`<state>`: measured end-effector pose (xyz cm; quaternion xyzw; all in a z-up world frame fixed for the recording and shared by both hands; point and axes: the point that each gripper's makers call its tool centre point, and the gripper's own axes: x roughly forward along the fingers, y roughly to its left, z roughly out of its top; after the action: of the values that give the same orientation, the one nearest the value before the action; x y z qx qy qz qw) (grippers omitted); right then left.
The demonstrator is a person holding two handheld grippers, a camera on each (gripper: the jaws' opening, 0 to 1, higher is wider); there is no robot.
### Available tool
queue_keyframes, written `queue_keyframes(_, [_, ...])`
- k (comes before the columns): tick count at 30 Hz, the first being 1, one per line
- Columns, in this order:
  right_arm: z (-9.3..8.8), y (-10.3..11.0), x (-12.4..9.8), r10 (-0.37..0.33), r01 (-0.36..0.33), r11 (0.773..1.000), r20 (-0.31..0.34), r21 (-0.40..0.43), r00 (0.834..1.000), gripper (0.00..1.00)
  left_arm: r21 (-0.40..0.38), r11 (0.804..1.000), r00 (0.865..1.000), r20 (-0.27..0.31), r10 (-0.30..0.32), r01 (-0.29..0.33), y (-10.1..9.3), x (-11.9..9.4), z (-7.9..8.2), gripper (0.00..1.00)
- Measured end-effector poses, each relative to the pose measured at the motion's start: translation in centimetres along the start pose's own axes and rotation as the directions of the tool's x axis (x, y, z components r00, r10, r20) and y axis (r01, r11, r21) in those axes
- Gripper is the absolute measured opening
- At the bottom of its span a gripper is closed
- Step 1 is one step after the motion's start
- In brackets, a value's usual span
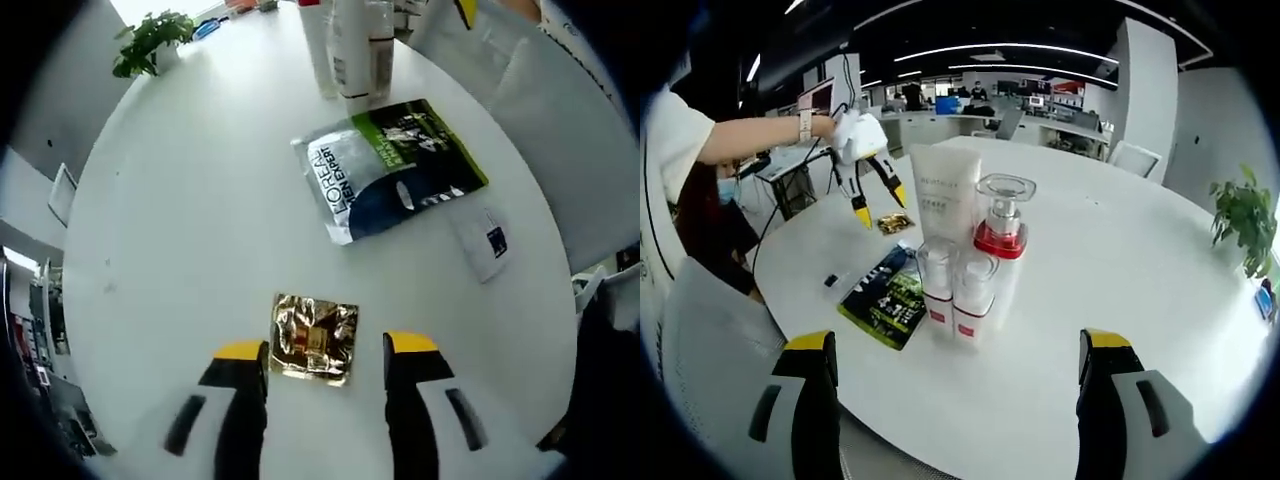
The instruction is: Arrange the skincare products in the storage area until every visible bottle or jar stands upright without overlapping.
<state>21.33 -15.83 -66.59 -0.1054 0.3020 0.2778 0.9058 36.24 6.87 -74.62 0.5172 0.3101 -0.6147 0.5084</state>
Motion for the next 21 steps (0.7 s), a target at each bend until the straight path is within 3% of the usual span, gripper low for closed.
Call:
queue_keyframes(15, [-0.4, -0.6, -0.5, -0.017, 0.017, 0.999, -0.003, 0.028, 1.0, 1.0, 0.004, 0.997, 0.997, -0.007, -0.08, 0.08, -0.7, 1.1, 1.3, 0.42])
queue_keyframes(17, [-0.2, -0.6, -0.6, -0.017, 0.017, 0.999, 0.006, 0.037, 1.0, 1.0, -0.003, 0.993, 0.993, -0.003, -0.117, 0.117, -0.6, 1.4, 0.7, 0.41])
queue_keyframes(21, [-0.1, -0.5, -0.5, -0.019, 0.018, 0.999, 0.013, 0.042, 1.0, 1.0, 0.001, 0.992, 0.992, -0.008, -0.123, 0.123, -0.3, 1.7, 0.2, 0.4])
